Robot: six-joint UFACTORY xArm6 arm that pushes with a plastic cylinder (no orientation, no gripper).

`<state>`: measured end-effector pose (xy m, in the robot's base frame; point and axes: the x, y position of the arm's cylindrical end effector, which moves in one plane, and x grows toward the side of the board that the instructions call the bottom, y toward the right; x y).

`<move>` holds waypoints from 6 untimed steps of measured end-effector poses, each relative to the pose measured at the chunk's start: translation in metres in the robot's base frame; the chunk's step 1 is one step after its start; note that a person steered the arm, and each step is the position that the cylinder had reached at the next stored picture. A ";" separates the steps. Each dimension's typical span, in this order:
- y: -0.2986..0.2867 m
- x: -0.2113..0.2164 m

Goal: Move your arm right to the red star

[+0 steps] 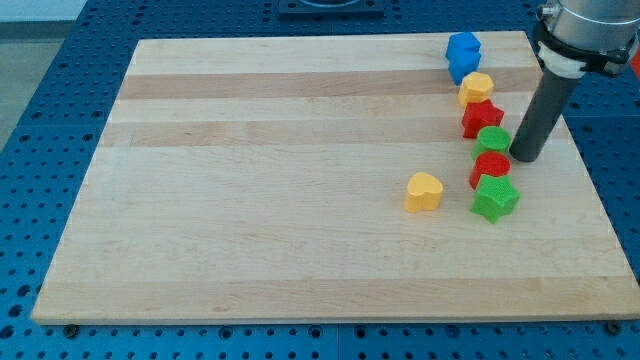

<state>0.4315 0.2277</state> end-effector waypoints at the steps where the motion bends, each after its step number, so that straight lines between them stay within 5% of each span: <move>1: 0.000 0.000; 6: 0.026 -0.001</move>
<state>0.4307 0.2536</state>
